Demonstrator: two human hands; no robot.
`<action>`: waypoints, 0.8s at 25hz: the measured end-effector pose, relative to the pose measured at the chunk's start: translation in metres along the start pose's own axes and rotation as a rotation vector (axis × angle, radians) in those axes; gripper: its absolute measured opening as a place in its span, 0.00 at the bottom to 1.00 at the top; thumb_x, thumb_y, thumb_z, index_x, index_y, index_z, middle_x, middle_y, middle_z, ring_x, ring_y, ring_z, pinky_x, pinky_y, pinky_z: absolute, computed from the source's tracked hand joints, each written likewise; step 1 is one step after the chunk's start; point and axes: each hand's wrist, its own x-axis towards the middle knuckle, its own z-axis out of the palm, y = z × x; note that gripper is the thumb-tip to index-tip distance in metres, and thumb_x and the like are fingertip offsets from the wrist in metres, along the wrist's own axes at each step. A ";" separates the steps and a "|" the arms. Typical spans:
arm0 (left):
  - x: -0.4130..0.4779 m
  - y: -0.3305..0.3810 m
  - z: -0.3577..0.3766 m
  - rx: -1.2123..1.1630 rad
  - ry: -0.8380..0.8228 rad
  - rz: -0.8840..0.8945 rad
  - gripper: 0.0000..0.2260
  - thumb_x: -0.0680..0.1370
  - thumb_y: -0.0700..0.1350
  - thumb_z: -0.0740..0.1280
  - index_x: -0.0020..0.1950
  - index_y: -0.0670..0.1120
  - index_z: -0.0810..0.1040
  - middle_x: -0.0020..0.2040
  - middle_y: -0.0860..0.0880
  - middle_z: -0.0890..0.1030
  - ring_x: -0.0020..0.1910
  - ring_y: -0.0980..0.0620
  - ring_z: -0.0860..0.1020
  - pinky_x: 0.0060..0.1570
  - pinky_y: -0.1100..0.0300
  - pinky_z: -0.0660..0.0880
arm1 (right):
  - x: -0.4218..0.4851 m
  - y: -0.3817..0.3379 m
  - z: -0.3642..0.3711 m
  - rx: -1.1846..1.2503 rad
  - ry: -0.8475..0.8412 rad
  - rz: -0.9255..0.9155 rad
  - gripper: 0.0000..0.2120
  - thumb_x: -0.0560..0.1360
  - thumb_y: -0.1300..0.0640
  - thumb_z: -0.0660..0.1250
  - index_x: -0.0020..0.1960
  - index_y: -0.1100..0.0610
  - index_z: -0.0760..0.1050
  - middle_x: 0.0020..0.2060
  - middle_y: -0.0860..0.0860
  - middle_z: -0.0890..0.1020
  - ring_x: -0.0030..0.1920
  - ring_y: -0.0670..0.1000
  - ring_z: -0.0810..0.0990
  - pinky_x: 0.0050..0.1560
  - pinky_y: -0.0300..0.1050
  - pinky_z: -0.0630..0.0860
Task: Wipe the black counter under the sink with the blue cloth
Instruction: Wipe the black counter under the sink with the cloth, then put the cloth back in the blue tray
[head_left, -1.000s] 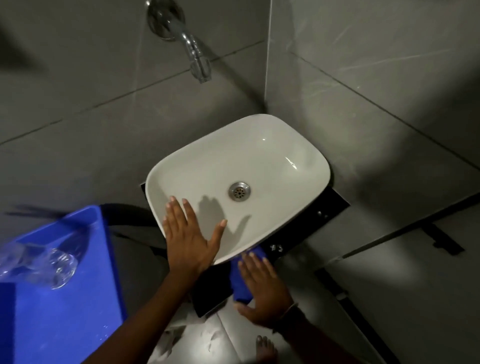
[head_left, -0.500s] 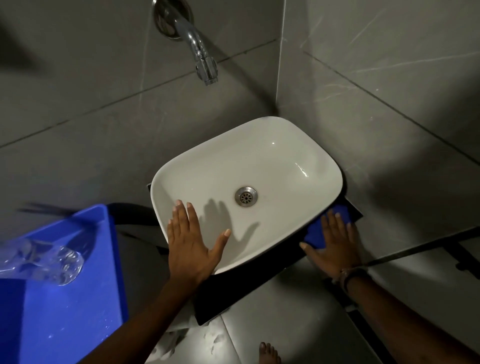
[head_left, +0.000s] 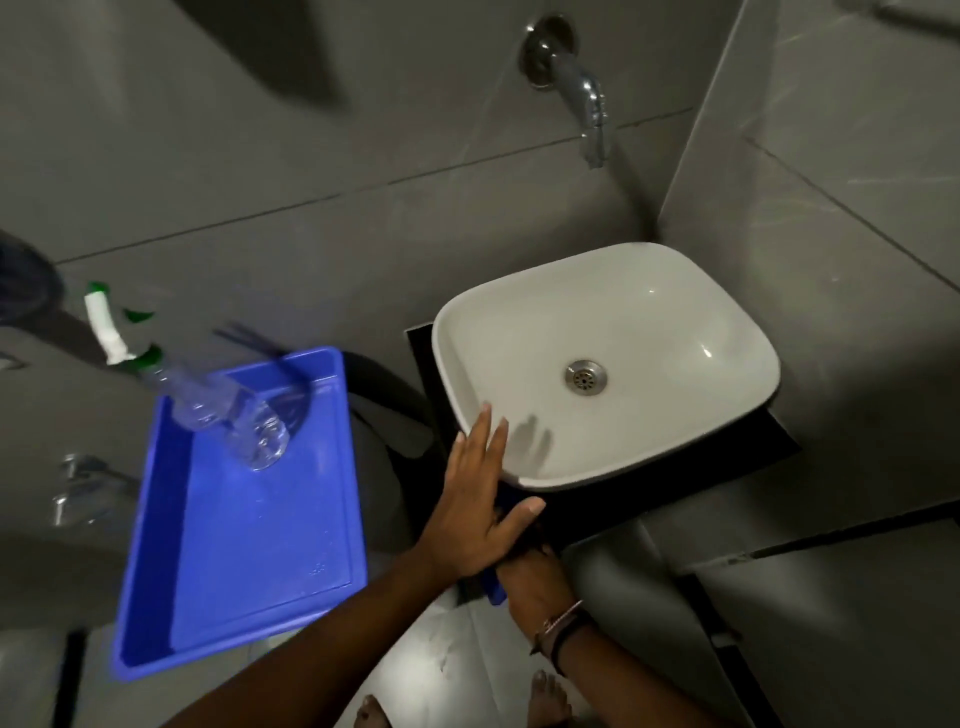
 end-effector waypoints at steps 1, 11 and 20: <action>-0.020 -0.006 -0.009 -0.143 0.057 -0.072 0.37 0.80 0.63 0.59 0.81 0.43 0.52 0.83 0.43 0.49 0.82 0.48 0.47 0.80 0.54 0.47 | 0.001 -0.001 -0.006 0.020 -0.037 -0.012 0.22 0.71 0.55 0.70 0.65 0.54 0.75 0.62 0.52 0.81 0.62 0.52 0.79 0.62 0.46 0.76; -0.149 -0.129 -0.145 -1.073 0.010 -0.737 0.12 0.72 0.37 0.77 0.55 0.46 0.85 0.52 0.45 0.88 0.52 0.45 0.86 0.44 0.60 0.82 | 0.065 -0.159 -0.036 1.715 -0.410 0.318 0.26 0.63 0.71 0.65 0.61 0.66 0.74 0.54 0.60 0.82 0.54 0.58 0.81 0.57 0.50 0.78; -0.157 -0.212 -0.173 0.274 -0.043 -0.938 0.23 0.73 0.55 0.72 0.64 0.46 0.74 0.60 0.46 0.80 0.60 0.42 0.79 0.52 0.53 0.75 | 0.122 -0.287 0.037 0.509 -0.185 0.383 0.34 0.68 0.61 0.71 0.71 0.63 0.62 0.66 0.62 0.71 0.65 0.62 0.72 0.63 0.55 0.74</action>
